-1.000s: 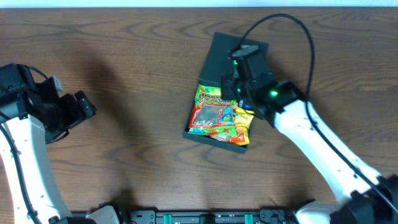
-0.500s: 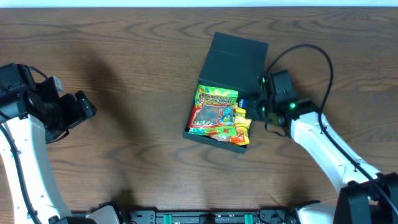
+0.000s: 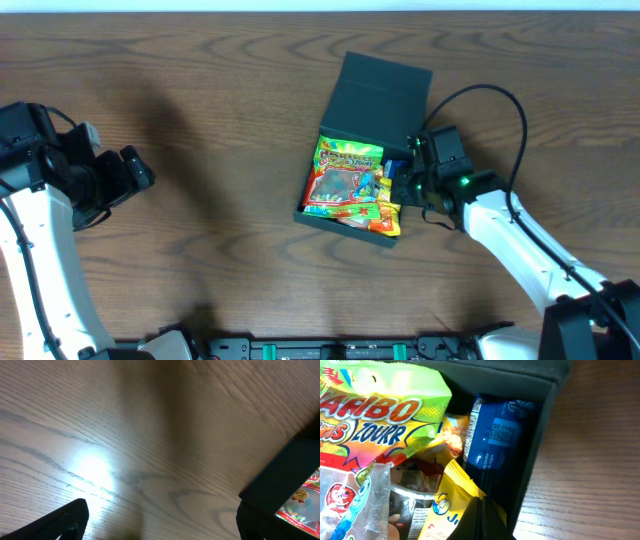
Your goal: Pack container
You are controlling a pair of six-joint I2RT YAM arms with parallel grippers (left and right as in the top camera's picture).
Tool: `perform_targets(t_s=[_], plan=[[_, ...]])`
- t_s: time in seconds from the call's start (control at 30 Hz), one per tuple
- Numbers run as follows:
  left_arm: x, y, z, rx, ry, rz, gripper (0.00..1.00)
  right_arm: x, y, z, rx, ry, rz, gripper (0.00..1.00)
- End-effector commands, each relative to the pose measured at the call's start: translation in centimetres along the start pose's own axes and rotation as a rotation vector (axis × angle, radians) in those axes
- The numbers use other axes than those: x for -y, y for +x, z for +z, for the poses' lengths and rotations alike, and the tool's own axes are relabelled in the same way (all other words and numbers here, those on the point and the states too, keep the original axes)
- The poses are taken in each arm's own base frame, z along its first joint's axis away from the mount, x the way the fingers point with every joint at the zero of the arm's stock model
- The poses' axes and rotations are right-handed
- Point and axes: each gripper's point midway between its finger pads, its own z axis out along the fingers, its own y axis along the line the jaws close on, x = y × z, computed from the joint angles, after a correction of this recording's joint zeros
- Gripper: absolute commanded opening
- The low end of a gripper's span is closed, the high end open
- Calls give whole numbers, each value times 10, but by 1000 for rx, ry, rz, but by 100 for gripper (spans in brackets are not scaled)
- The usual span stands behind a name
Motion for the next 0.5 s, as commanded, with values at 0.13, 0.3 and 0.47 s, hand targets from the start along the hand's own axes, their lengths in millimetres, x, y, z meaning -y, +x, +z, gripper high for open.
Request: perform_targets(t_s=[0.13,0.3,0.47], plan=[[-3,0,0,0,-13,7,95,0,-10,-20,69,24,-3,1],[-3,-1,0,0,-13,6,95,-5,-41,-73,220,-12,20,1],[-3,-1,0,0,-13,6,95,30,-39,-90,215,17,149,21]])
